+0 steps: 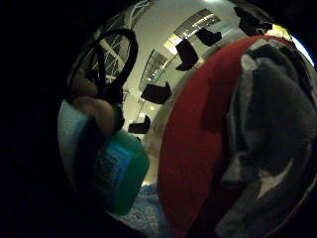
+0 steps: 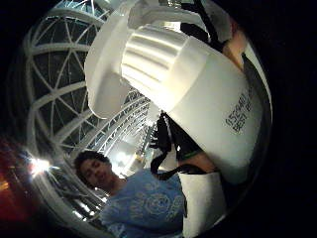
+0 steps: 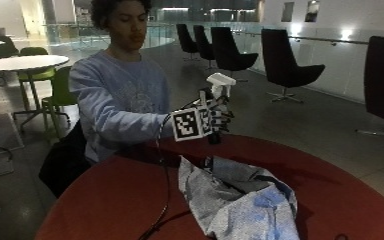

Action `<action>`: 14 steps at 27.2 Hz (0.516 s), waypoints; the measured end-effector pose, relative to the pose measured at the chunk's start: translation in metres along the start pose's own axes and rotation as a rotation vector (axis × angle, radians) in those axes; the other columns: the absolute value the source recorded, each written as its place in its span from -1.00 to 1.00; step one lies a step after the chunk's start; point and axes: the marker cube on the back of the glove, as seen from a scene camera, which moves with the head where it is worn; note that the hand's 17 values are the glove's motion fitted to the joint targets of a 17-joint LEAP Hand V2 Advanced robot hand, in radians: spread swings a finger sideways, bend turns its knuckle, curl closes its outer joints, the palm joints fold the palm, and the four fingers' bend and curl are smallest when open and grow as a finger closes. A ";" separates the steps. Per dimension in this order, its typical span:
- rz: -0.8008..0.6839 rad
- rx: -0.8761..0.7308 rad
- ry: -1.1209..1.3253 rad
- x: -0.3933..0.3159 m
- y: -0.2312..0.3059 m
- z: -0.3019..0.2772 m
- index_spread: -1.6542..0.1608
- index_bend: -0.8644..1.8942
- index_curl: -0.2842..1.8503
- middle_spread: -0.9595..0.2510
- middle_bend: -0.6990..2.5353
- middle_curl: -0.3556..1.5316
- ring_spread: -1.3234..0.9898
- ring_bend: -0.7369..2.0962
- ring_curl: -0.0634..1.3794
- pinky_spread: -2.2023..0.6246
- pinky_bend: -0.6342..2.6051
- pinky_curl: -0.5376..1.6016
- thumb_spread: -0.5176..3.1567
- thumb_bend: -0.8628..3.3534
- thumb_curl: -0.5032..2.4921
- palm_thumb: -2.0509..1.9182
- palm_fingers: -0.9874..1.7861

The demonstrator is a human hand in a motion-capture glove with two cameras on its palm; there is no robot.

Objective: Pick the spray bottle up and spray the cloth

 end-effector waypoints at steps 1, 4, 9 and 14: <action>-0.008 -0.013 0.014 0.002 -0.001 0.009 0.53 -0.27 -0.43 0.51 -0.36 -0.12 0.12 -0.06 -0.34 0.59 -0.40 -0.14 -0.12 -0.60 -0.39 0.35 0.52; -0.038 -0.027 0.031 0.009 -0.007 0.034 0.52 -0.27 -0.42 0.51 -0.37 -0.12 0.12 -0.07 -0.34 0.59 -0.41 -0.14 -0.13 -0.60 -0.39 0.36 0.51; -0.086 -0.157 0.023 0.024 0.003 0.069 0.51 -0.26 -0.42 0.50 -0.40 -0.14 0.11 -0.08 -0.34 0.60 -0.44 -0.15 -0.13 -0.60 -0.39 0.37 0.48; -0.085 -0.119 0.010 0.036 -0.011 0.107 0.50 -0.26 -0.41 0.50 -0.42 -0.15 0.11 -0.11 -0.35 0.61 -0.47 -0.16 -0.14 -0.60 -0.39 0.38 0.46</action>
